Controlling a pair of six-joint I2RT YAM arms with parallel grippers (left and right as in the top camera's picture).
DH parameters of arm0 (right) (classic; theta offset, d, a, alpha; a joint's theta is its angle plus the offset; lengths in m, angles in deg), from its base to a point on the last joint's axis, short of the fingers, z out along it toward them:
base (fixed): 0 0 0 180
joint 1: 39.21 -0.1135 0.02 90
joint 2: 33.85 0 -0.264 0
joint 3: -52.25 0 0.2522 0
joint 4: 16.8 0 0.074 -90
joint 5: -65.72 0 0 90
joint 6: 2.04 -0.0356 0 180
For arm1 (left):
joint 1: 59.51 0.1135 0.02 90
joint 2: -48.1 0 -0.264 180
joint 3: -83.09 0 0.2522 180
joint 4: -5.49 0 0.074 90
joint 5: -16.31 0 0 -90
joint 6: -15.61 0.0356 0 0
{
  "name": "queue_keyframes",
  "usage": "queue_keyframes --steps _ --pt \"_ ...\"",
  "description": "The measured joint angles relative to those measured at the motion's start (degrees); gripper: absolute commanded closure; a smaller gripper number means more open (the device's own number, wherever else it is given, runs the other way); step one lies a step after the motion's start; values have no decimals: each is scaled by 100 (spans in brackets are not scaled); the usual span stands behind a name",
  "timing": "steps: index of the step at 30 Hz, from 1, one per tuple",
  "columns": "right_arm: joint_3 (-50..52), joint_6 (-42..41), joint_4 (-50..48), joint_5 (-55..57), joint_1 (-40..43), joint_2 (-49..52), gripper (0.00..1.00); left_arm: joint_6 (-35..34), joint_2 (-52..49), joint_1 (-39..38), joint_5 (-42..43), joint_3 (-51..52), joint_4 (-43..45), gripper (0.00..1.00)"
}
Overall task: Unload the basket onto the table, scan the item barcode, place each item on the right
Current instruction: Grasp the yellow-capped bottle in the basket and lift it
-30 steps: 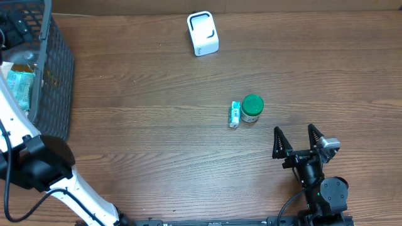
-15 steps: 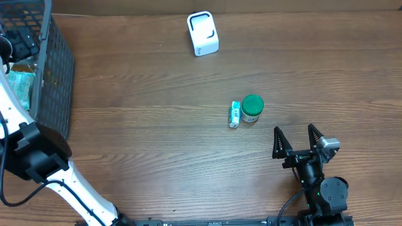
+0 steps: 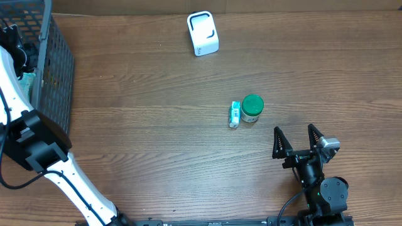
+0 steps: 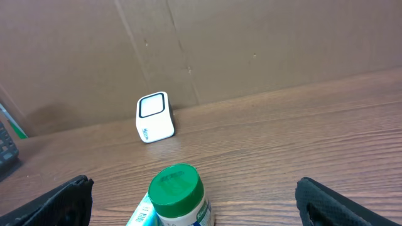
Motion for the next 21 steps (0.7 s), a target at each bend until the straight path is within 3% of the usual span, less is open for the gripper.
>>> queue_keyframes --steps 4,9,13,21 --pt "0 0 0 0 -2 0 0 48 -116 0 2 0 4 52" --pt "0 0 0 0 0 0 0 42 -168 0 26 0 26 66" --pt "0 -2 2 0 0 0 0 59 -168 0 20 -2 26 73" --pt "0 0 0 -2 0 0 0 -293 -116 0 -94 -909 -37 74"
